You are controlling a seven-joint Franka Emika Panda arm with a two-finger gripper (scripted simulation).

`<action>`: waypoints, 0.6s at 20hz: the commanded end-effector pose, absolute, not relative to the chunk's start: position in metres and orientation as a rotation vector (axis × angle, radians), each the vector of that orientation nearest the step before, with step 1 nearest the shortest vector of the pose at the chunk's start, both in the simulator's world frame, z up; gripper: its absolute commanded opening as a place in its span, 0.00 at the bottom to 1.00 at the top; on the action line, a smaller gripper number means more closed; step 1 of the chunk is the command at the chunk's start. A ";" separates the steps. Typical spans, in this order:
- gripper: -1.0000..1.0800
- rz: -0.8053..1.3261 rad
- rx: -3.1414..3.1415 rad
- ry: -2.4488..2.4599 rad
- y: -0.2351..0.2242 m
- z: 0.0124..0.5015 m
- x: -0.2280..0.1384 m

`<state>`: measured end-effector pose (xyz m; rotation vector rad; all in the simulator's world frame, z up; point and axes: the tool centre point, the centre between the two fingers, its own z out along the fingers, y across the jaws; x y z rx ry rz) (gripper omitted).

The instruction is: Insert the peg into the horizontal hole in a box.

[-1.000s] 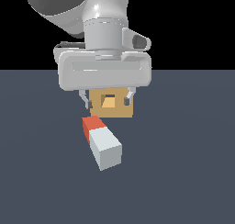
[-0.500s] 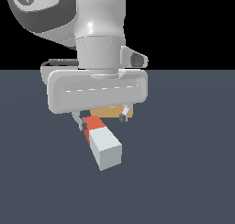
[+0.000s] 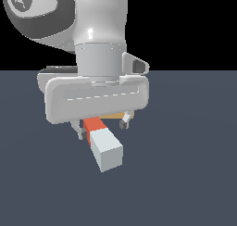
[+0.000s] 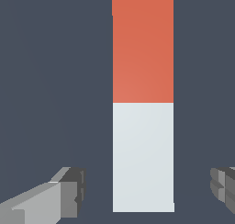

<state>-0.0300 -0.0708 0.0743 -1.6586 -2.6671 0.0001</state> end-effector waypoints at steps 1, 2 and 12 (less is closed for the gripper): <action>0.96 0.000 -1.658 -2.668 -0.071 0.073 -0.030; 0.96 0.000 -1.658 -2.668 -0.071 0.071 -0.030; 0.96 0.000 -1.654 -2.671 -0.071 0.031 -0.031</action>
